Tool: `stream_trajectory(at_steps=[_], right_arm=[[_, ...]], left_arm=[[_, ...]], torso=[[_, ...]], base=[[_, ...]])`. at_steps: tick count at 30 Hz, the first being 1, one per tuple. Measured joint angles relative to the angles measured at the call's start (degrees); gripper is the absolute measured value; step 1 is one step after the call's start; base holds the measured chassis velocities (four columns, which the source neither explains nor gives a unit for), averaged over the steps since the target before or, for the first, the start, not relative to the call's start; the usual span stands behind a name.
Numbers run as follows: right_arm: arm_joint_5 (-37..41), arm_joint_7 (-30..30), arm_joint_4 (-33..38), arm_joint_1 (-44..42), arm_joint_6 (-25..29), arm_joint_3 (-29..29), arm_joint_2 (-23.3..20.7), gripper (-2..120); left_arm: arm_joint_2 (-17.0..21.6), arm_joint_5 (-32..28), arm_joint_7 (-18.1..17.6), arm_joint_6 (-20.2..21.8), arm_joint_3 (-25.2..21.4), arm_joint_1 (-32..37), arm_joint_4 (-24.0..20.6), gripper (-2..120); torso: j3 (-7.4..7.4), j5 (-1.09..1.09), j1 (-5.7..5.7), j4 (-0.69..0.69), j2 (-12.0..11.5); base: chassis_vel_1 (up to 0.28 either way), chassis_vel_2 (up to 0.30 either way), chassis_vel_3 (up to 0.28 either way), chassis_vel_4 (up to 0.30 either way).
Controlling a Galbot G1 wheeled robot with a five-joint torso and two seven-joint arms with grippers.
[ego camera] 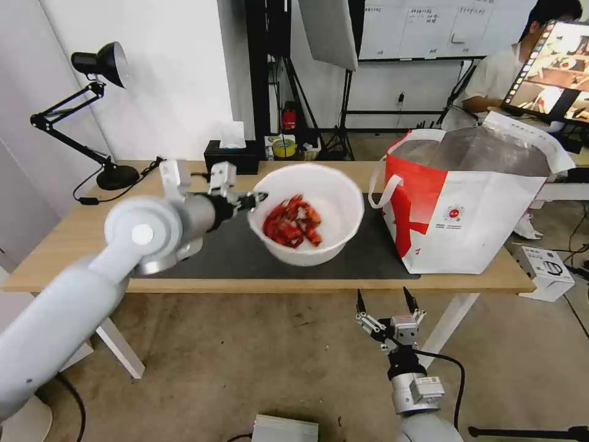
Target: Pick up the trash from the table and place it into the takeout bag.
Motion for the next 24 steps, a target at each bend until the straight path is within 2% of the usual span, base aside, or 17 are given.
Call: stream_trajectory(at_steps=[5, 7, 8, 13, 22, 24], right_arm=[[0.0, 0.0, 0.0, 0.0, 0.0, 0.0, 0.0, 100], [0.0, 0.0, 0.0, 0.0, 0.0, 0.0, 0.0, 100], [0.0, 0.0, 0.0, 0.0, 0.0, 0.0, 0.0, 100], [0.0, 0.0, 0.0, 0.0, 0.0, 0.0, 0.0, 100], [0.0, 0.0, 0.0, 0.0, 0.0, 0.0, 0.0, 100], [0.0, 0.0, 0.0, 0.0, 0.0, 0.0, 0.0, 100]], left_arm=[[-3.3, -1.4, -1.1, -0.3, 3.3, -4.6, 1.4, 0], [-6.4, -2.1, -1.9, -0.4, 5.2, -7.5, 2.5, 0], [-6.4, -2.1, -1.9, -0.4, 5.2, -7.5, 2.5, 0], [-12.4, -3.1, -2.8, -0.8, 8.6, -13.6, 5.3, 0], [-17.5, -4.5, -3.4, -1.2, 11.5, -20.5, 9.5, 0], [-19.6, -4.5, -3.5, -1.2, 12.6, -22.5, 11.7, 0]], torso=[[0.0, 0.0, 0.0, -0.01, 0.0], [0.0, 0.0, 0.0, -0.01, 0.0], [0.0, 0.0, 0.0, -0.01, 0.0], [0.0, 0.01, 0.0, -0.02, 0.0], [0.0, 0.0, 0.0, 0.0, 0.0], [0.0, 0.0, 0.0, 0.0, 0.0]], base=[[0.0, 0.0, 0.0, 0.0], [0.0, 0.0, 0.0, 0.0], [0.0, 0.0, 0.0, 0.0], [0.0, 0.0, 0.0, 0.0], [0.0, 0.0, 0.0, 0.0], [0.0, 0.0, 0.0, 0.0]])
